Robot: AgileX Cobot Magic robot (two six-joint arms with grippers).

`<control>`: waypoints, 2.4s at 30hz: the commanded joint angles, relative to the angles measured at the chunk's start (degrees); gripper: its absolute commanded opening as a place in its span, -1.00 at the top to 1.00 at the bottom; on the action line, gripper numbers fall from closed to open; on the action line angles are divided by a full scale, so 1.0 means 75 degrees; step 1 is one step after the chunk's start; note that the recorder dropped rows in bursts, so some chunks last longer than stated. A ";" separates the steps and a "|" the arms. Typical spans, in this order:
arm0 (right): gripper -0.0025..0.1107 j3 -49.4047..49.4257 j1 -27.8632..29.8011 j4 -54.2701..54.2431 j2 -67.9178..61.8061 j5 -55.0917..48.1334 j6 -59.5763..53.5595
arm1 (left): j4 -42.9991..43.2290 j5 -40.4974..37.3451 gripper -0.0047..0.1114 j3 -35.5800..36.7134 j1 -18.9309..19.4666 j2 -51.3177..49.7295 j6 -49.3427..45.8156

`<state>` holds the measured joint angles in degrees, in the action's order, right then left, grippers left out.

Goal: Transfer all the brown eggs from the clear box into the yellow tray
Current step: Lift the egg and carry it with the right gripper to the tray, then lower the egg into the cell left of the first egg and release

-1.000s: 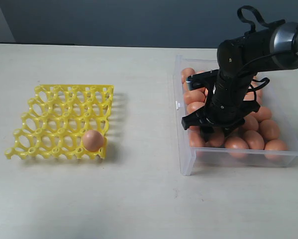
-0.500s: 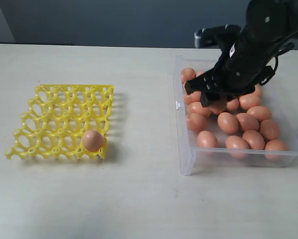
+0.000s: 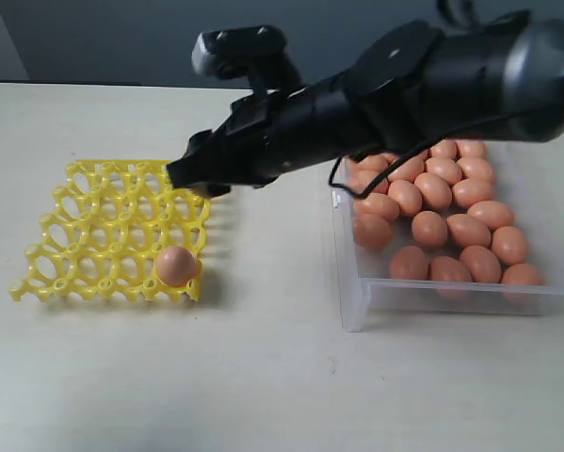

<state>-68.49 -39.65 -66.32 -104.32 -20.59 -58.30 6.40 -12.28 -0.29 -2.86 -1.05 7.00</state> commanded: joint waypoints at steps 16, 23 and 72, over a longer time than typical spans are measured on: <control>0.97 -0.0907 -0.0594 -0.4484 -0.2382 -0.1593 -0.4964 | 0.0015 0.0048 0.71 0.0039 -0.0014 -0.0047 0.0007; 0.97 -0.0907 -0.0594 -0.4484 -0.2617 -0.1714 -0.5217 | 0.0015 0.0048 0.71 0.0039 -0.0014 -0.0047 0.0007; -0.07 -0.1136 -0.0594 -0.4484 -0.2700 -0.1726 -0.5471 | 0.0015 0.0048 0.71 0.0039 -0.0014 -0.0047 0.0007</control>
<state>-76.63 -44.17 -99.40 -124.66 -32.95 -99.13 6.40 -12.28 -0.29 -2.86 -1.05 7.00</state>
